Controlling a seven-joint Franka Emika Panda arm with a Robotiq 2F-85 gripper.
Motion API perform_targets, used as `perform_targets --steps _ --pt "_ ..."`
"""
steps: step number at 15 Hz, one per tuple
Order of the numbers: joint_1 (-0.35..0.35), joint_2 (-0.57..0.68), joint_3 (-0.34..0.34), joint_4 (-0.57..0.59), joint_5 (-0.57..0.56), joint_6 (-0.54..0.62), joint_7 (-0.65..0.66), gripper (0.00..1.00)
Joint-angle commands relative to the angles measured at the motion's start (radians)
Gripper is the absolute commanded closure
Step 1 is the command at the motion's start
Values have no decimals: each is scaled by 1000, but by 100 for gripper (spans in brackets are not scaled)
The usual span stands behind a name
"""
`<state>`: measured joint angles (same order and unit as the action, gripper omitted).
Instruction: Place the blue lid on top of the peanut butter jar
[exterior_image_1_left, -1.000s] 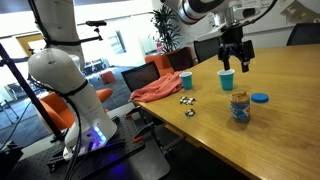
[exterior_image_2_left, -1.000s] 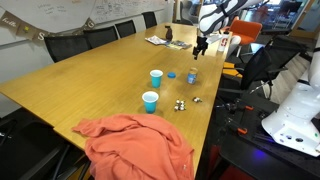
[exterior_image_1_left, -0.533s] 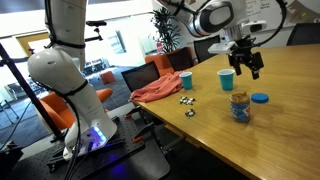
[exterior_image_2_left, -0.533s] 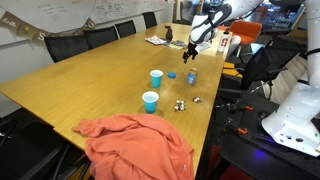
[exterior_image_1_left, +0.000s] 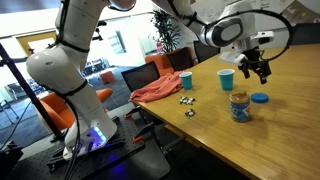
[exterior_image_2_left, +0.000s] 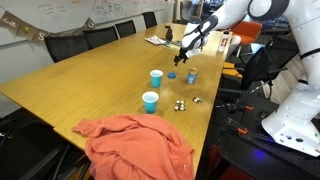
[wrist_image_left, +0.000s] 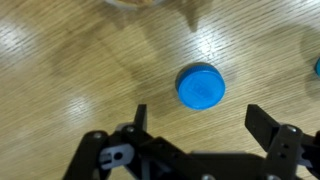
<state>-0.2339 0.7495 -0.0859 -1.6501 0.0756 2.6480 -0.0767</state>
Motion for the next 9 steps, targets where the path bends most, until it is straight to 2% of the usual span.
perform_targets --steps 1,9 --pt "-12 86 24 96 15 41 4 0" --pt "-10 213 42 215 22 66 24 0"
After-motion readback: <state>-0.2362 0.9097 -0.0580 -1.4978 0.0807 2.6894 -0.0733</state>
